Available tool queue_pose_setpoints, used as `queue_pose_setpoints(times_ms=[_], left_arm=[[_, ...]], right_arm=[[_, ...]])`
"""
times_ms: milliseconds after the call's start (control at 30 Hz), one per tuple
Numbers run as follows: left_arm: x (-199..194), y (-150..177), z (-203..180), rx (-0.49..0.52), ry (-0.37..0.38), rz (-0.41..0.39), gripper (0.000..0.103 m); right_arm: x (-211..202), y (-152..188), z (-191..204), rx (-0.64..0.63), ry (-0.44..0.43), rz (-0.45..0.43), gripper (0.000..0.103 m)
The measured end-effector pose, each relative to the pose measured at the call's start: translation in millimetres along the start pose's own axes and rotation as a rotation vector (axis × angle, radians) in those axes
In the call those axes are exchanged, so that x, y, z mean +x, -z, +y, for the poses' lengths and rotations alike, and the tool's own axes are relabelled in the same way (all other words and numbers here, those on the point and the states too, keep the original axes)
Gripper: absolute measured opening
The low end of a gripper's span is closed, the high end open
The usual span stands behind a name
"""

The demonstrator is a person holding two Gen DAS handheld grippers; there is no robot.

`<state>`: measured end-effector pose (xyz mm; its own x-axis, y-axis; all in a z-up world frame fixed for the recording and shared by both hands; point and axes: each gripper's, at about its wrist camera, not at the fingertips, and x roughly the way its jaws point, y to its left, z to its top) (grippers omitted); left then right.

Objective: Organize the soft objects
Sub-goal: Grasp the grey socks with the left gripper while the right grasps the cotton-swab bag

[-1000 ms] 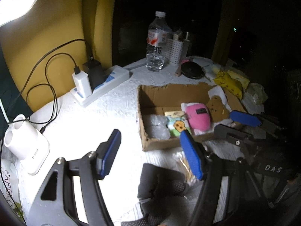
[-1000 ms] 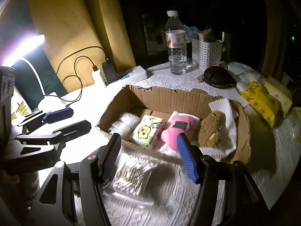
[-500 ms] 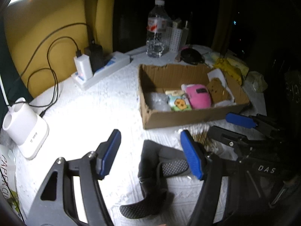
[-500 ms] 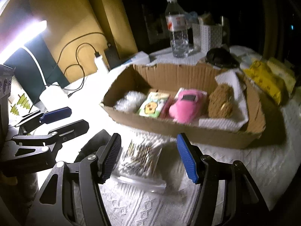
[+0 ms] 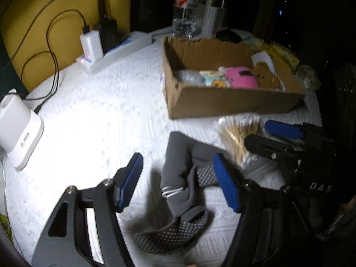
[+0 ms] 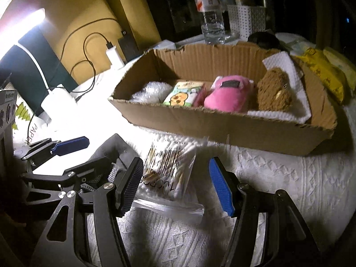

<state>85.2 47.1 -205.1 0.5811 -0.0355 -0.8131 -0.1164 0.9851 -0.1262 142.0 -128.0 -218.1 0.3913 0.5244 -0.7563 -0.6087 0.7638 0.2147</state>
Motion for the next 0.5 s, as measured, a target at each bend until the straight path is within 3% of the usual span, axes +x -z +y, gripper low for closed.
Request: queue_pose_setpoints(times_ms=[200, 367, 433, 500], left_arm=[[13, 7, 5, 0.001, -0.025, 0.049, 0.067], [14, 10, 3, 0.021, -0.024, 0.04, 0.066], [14, 12, 1, 0.032, -0.017, 0.032, 0.066], [13, 13, -2, 0.049, -0.011, 0.029, 0.055]], right_arm=[[14, 0, 1, 0.005, -0.018, 0.03, 0.065], [19, 1, 0, 0.008, -0.038, 0.04, 0.064], [18, 1, 1, 0.003, -0.053, 0.042, 0.054], [16, 2, 4, -0.012, -0.055, 0.04, 0.047]])
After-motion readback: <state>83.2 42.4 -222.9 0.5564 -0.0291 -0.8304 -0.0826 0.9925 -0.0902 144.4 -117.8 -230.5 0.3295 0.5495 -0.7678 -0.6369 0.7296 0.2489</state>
